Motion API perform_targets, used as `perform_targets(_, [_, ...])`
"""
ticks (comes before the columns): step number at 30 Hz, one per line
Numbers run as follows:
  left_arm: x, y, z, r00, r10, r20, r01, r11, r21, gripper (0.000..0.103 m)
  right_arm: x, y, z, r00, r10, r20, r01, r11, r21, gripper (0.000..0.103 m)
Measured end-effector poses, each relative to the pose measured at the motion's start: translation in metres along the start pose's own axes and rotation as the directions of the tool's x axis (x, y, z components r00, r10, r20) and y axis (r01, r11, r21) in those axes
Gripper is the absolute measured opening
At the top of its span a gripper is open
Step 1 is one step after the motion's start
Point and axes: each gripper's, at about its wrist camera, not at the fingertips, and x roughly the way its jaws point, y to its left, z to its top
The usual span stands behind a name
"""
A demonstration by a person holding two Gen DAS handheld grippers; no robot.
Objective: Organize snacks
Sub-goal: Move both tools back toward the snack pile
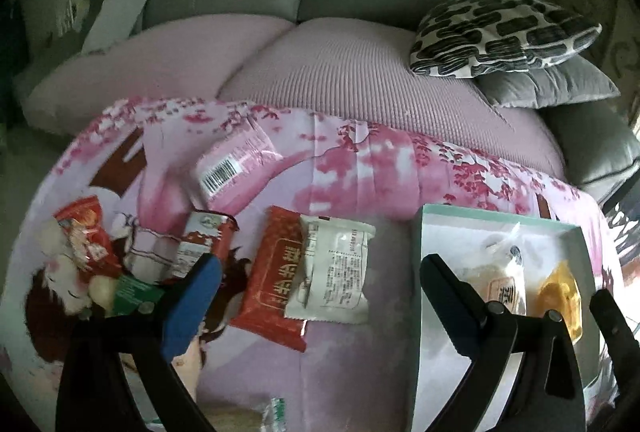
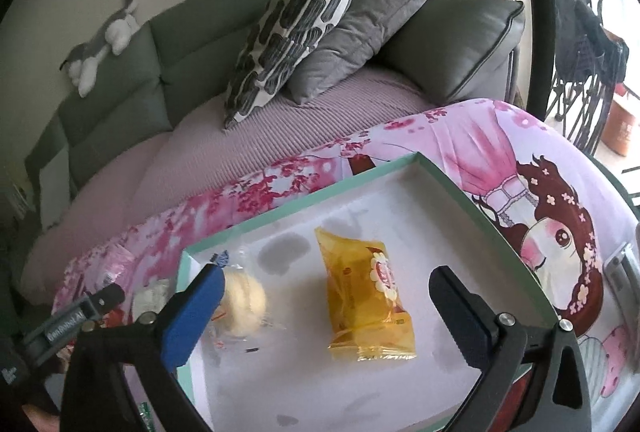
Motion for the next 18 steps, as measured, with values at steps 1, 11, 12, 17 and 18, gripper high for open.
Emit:
perform_targets(1, [-0.004,0.001,-0.001,1.0,0.0,0.003,0.0,1.0,0.005,0.099,-0.001,0.003,-0.001,1.0,0.003,0.001,-0.003,1.0,-0.012,0.103])
perform_targets(11, [-0.04,0.038,-0.006,0.997,0.06,0.046,-0.059,0.998,-0.003,0.099,-0.015,0.028,-0.007,0.999,0.048,-0.004,-0.049,0.997,-0.055,0.103])
perform_targets(12, [-0.043,0.042,-0.007,0.996,0.071,0.047,-0.071,0.997,-0.005,0.099,-0.015,0.031,-0.01,0.998,0.054,-0.02,-0.055,0.997,-0.062,0.103])
perform_targets(17, [-0.058,0.073,-0.012,0.99,0.132,0.049,-0.13,0.991,-0.036,0.099,-0.015,0.052,-0.025,0.997,0.034,-0.068,-0.043,0.99,-0.138,0.103])
perform_targets(18, [-0.06,0.079,-0.013,0.989,0.142,0.05,-0.14,0.989,-0.044,0.099,-0.016,0.056,-0.028,0.996,0.042,-0.079,-0.054,0.988,-0.146,0.103])
